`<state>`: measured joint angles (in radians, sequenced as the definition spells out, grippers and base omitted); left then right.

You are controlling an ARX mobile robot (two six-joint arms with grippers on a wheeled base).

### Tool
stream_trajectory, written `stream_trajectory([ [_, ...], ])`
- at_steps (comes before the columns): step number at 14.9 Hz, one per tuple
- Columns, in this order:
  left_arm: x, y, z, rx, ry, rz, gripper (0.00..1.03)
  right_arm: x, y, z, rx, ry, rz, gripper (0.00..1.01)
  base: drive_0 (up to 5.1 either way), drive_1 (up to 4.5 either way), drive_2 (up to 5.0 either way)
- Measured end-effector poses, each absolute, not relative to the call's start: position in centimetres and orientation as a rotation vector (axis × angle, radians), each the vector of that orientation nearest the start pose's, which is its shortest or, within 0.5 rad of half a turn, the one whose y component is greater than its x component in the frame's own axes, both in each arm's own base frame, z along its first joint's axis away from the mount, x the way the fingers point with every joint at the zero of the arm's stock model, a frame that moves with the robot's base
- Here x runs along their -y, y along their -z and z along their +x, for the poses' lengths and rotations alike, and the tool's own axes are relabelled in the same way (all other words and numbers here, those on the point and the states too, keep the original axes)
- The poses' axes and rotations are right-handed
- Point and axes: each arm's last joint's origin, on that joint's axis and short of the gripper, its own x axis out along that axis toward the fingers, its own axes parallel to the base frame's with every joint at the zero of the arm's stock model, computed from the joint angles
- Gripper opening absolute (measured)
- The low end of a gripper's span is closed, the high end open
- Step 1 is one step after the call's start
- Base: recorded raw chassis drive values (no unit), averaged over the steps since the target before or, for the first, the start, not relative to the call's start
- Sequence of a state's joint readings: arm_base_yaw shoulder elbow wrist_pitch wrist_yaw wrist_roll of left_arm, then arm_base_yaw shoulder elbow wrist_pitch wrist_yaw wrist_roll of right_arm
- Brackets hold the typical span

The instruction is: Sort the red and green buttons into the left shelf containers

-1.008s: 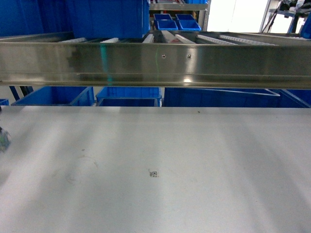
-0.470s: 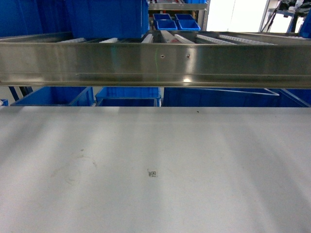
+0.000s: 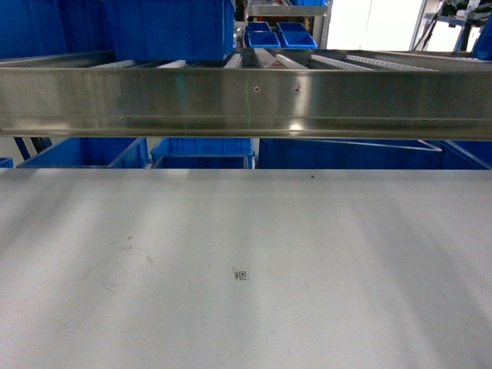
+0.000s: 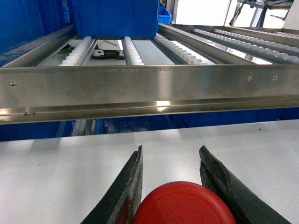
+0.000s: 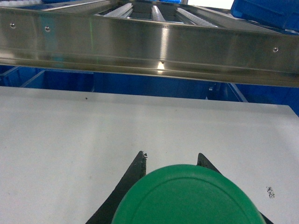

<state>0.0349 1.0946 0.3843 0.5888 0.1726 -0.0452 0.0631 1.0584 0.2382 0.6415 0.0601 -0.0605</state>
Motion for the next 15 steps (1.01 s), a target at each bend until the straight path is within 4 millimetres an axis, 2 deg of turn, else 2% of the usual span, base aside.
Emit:
stream_trajectory([
  [1, -0.27, -21.21, 21.95, -0.125, 0.135, -0.057, 0.33, -1.07, -17.82, 19.64, -0.178, -0.009, -0.071, 0.26, 0.0, 0.0, 0.0],
  [15, -0.28, -21.26, 21.98, -0.122, 0.134, -0.057, 0.32, -0.97, -17.82, 19.65, -0.178, -0.001, -0.071, 0.26, -4.8, 1.61, 3.4],
])
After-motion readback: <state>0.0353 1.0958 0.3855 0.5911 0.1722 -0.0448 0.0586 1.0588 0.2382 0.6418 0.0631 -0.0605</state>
